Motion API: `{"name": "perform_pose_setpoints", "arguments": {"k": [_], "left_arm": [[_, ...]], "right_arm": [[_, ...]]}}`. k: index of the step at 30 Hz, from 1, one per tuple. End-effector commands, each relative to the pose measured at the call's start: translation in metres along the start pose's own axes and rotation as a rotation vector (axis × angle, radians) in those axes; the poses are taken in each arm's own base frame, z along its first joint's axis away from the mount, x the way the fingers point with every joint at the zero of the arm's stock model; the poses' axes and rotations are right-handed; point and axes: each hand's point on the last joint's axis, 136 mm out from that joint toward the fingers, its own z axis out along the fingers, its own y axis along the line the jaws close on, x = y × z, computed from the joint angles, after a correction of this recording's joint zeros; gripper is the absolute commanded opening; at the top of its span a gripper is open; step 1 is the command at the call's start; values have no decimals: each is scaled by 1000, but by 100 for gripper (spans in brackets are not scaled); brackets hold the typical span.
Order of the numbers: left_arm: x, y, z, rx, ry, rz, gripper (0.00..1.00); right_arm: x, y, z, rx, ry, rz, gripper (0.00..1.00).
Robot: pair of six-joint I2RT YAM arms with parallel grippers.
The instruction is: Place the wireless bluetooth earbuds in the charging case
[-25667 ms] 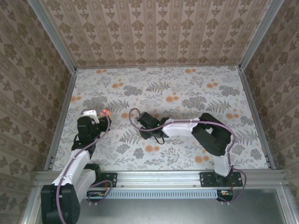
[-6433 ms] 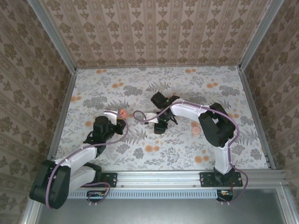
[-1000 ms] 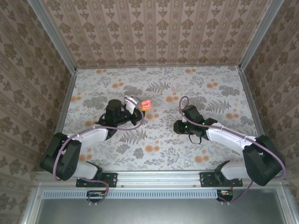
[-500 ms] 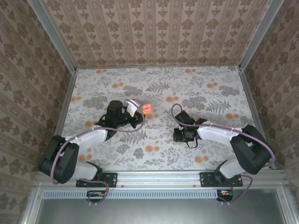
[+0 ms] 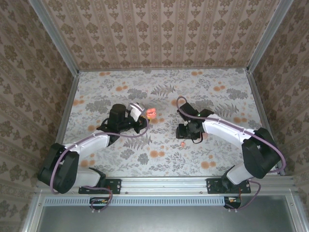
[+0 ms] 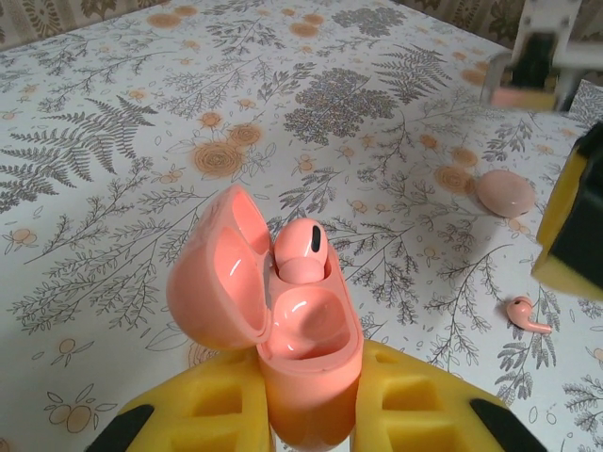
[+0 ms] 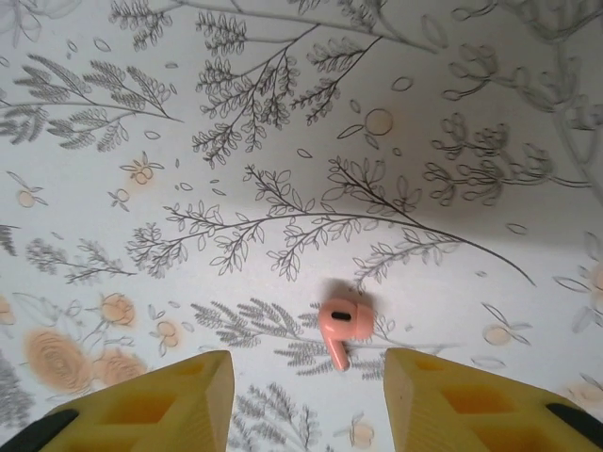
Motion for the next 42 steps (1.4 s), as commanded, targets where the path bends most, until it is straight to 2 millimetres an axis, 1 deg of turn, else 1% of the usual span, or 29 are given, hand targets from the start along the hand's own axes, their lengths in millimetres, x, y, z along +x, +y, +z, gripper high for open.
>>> {"name": "perform_pose_setpoints", "arguments": {"k": [1,3,6,12,18,23,33,42], "left_arm": [[-17,0,-7,-10,-30,37,15],[-17,0,-8,-12,-29,38,15],[-17,0,-9,-11,-27,39,15],[-16,0,-9,-12,-30,34,16],[-16,1,-7,-12,-31,32,15],[-16,1,-5,-7,-31,27,16],[-13,3,-3,-11,-26,23,16],[-11,3,0,-5,-22,19,16]], "right_arm": [[23,-17,-15,79,169,75,47],[25,-14,-17,75,221,82,47],[24,-9,-14,82,285,76,47],[24,-11,10,113,353,68,47],[27,-13,31,123,405,66,47],[26,-11,42,105,413,74,46],[27,-10,55,100,445,77,39],[28,-10,61,90,449,81,29]]}}
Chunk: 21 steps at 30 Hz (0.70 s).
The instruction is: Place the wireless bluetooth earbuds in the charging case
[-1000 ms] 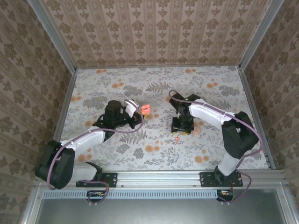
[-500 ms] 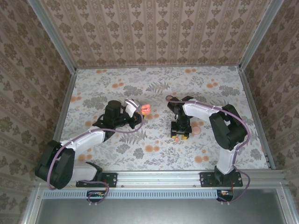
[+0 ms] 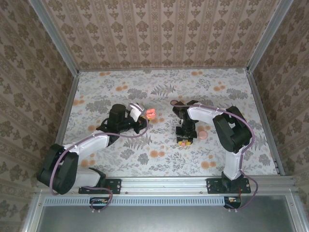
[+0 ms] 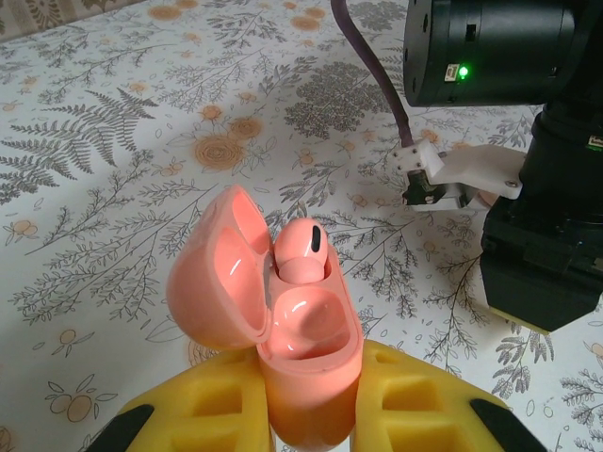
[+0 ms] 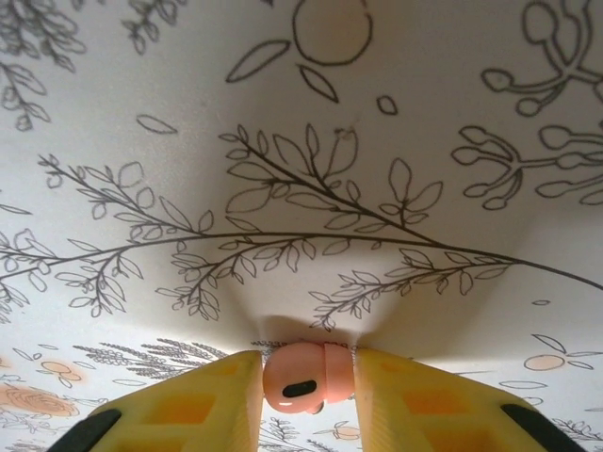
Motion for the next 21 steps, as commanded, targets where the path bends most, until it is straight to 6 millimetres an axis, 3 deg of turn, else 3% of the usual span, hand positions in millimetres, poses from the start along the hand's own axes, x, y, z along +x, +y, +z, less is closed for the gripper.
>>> {"name": "perform_pose_setpoints", "arguments": {"k": [1,11,17,21], "left_arm": [[-12,3,1,1,-30,24,16],[11,0,14,45,2,5,15],[14,-6,26,108,-6,15,15],[11,-11,35,139,-10,38,15]], "right_arm": [[-2,4,4,-22,16,5,28],[-8,5,-8,-41,-68,5,23],[-31,18,-41,-128,-280,-2,22],[-50,18,-75,-168,-509,-4,22]]}}
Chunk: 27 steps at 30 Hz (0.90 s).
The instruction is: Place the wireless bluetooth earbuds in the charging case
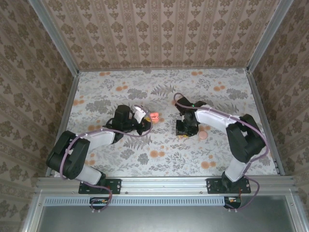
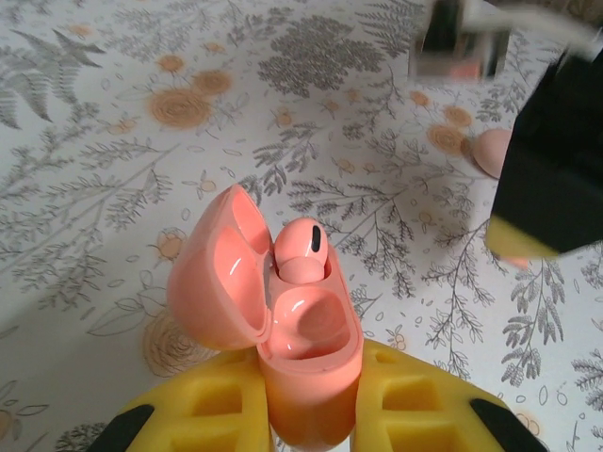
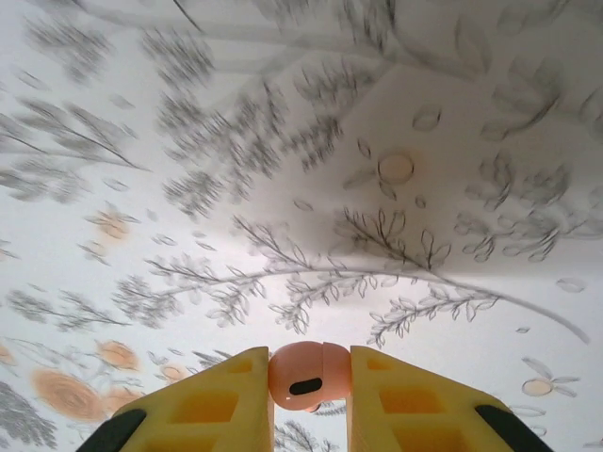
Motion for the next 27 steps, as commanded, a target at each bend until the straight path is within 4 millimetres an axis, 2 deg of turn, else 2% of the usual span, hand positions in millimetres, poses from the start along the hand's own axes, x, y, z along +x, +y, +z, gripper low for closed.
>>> {"name": "perform_pose_setpoints", "arguments": {"k": [1,7,9,14,20,27], "left_arm": [[-23,-10,6,59,-61,80,15],[-42,-12,17,75,-89,95,15],[-50,-14,20,84,-103,97,15],[-65,-17,30,104,-129,102,15],[-80,-18,35,113,-157,103,15],[-90,-20,36,122,-196,73,16]], "right_arm": [[-37,8,-28,-61,-252,2,22],[-67,40,-81,-267,-563,-92,21],[-72,48,-101,-326,-649,-124,21],[-77,62,-133,-449,-808,-182,20],[-74,74,-155,-578,-904,-203,20],[-76,83,-163,-659,-926,-180,20]]}}
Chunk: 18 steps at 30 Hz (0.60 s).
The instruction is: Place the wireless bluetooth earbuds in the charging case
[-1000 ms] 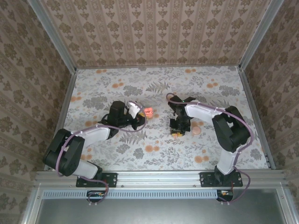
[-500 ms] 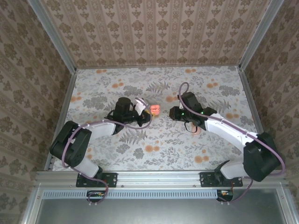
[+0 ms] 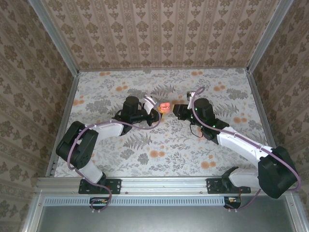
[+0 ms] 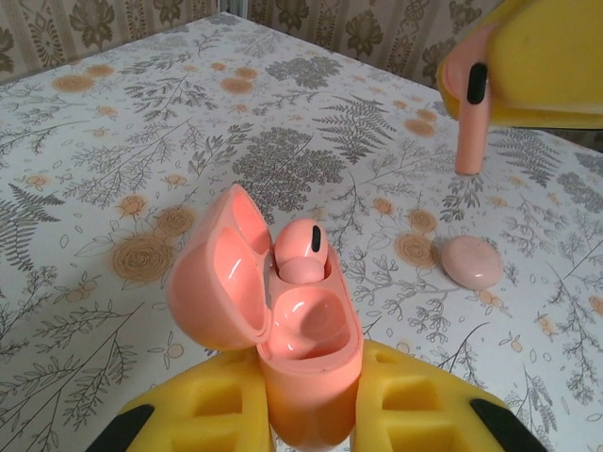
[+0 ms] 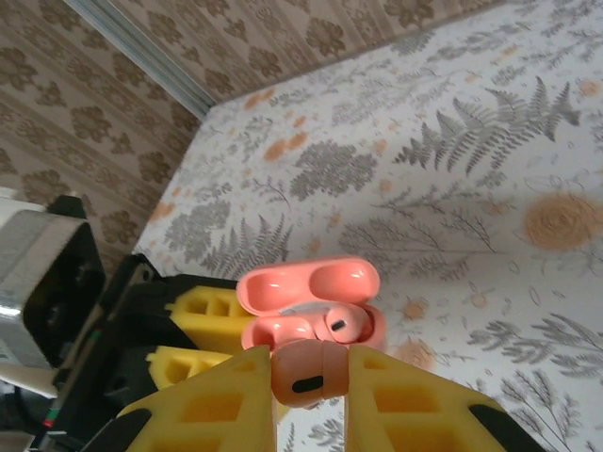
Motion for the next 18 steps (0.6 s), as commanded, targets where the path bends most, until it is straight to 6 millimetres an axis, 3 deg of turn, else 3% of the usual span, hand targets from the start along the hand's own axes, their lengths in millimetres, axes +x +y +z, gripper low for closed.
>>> {"name": "perform_pose_setpoints", "arguments": {"k": [1,18], "left_arm": [[-22,-6,4,35,-66,3,16],[-36,-10,3,38,-103,16,15]], "right_arm": [[-15,16,0,-82,-62,20,20],[-12,37,24,-146,-31,21,20]]}}
